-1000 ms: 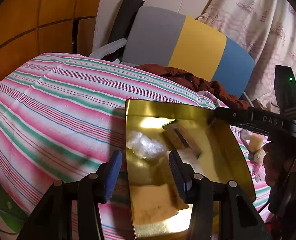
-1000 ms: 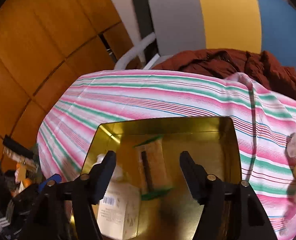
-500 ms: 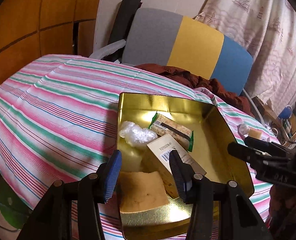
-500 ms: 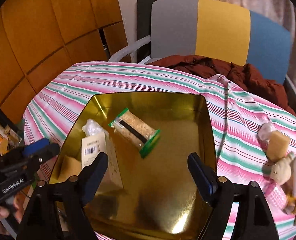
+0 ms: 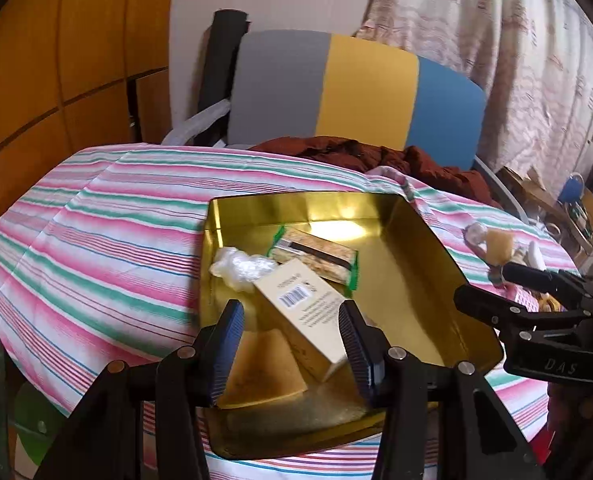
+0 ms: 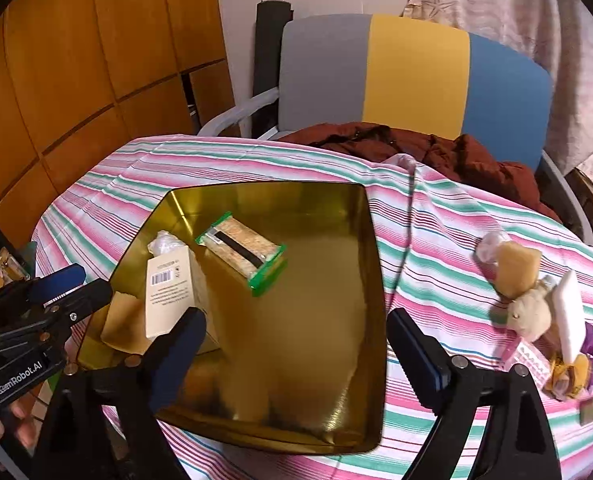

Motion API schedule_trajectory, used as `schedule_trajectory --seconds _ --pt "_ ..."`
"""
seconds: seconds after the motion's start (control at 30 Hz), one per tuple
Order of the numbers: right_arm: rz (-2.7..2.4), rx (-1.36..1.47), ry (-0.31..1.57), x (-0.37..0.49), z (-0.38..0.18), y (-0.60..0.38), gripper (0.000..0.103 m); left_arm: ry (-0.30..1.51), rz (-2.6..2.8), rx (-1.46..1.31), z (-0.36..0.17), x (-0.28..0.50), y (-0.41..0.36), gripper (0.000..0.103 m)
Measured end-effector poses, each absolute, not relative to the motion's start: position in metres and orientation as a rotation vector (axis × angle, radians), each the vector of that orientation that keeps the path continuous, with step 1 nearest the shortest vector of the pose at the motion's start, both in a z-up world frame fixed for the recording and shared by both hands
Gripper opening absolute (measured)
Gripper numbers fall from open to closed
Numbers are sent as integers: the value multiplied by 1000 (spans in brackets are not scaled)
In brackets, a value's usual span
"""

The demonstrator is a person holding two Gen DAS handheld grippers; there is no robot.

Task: Organize objects
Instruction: 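Release the bag in the tray with the left tool while the right tool drops the cracker packet in, then grasp the pink hair roller with the left tool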

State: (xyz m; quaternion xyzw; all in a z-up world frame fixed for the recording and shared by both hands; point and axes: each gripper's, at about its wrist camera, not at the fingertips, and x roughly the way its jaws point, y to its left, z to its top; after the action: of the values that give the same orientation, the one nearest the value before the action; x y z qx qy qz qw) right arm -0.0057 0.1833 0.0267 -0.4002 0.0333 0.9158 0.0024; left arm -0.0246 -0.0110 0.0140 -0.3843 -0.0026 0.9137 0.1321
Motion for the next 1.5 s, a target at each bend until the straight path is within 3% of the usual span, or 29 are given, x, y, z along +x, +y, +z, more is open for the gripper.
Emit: schedule_trajectory --seconds 0.67,1.0,1.23,1.37,1.5 --pt "2737 -1273 184 27 9 252 93 126 2521 -1132 6 -13 35 50" --pt "2564 -1159 221 58 28 346 93 156 2451 -1106 14 -15 61 50" --pt "2361 -968 479 98 34 451 95 227 2347 -1065 18 -8 108 50" --pt "2261 -898 788 117 15 493 97 287 2254 -1059 15 -2 144 50" --pt "2231 -870 909 125 9 505 101 341 2172 -1075 6 3 183 51"
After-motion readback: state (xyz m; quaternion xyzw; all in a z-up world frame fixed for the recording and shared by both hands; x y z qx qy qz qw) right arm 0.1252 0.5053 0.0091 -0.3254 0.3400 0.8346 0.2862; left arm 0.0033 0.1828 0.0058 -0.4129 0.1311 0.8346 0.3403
